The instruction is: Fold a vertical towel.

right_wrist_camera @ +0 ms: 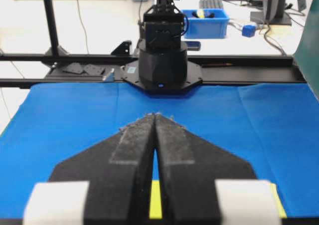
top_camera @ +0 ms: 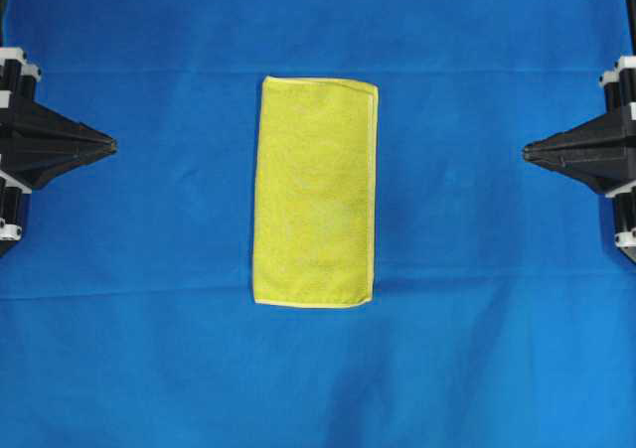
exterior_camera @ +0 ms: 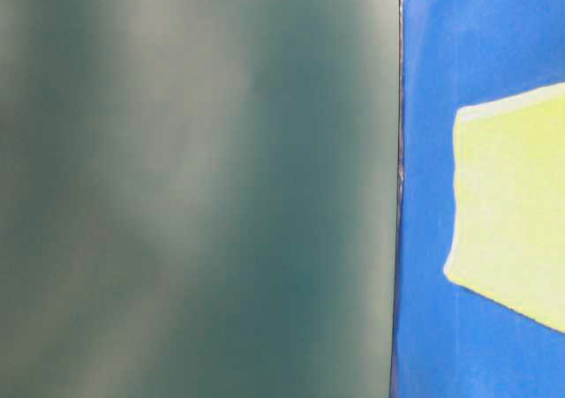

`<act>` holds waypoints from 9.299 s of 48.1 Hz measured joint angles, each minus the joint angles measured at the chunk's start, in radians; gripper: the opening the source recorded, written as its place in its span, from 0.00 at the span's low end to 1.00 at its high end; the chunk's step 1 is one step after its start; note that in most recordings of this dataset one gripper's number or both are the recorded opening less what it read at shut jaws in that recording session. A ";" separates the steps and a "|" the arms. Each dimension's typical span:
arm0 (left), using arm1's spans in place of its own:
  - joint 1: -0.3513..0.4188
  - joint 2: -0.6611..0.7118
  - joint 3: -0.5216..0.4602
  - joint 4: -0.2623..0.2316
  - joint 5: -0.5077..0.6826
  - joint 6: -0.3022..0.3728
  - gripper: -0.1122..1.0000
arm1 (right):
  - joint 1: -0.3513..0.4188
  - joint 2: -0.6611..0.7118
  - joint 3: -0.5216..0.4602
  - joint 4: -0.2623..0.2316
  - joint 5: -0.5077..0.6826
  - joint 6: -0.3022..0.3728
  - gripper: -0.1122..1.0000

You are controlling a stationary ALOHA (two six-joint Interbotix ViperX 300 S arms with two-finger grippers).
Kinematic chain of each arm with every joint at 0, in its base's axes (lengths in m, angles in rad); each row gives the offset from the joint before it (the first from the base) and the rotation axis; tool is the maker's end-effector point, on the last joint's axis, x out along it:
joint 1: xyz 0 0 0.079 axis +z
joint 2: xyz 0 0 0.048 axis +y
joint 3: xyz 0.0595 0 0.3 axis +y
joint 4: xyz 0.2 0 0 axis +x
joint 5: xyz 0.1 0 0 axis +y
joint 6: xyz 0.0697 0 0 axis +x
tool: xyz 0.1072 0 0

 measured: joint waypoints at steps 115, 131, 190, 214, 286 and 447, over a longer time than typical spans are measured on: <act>0.390 1.216 -0.393 -0.028 -0.048 0.044 0.14 | -0.408 1.169 -0.474 -0.032 0.179 0.041 0.17; 0.399 1.187 -0.445 -0.028 0.017 0.098 0.14 | -0.417 1.123 -0.451 -0.031 0.186 0.038 0.17; 0.474 0.946 -0.486 -0.028 0.169 0.187 0.14 | -0.517 0.905 -0.517 -0.138 0.311 0.029 0.17; 0.241 0.822 -0.350 -0.028 0.204 0.107 0.14 | -0.288 0.833 -0.437 -0.126 0.368 0.048 0.17; -0.023 1.042 -0.339 -0.028 0.126 -0.012 0.64 | -0.003 0.988 -0.390 -0.083 0.285 0.176 0.67; -0.052 -0.393 0.129 -0.028 0.551 0.025 0.62 | -0.005 -0.270 0.084 -0.098 0.518 0.176 0.61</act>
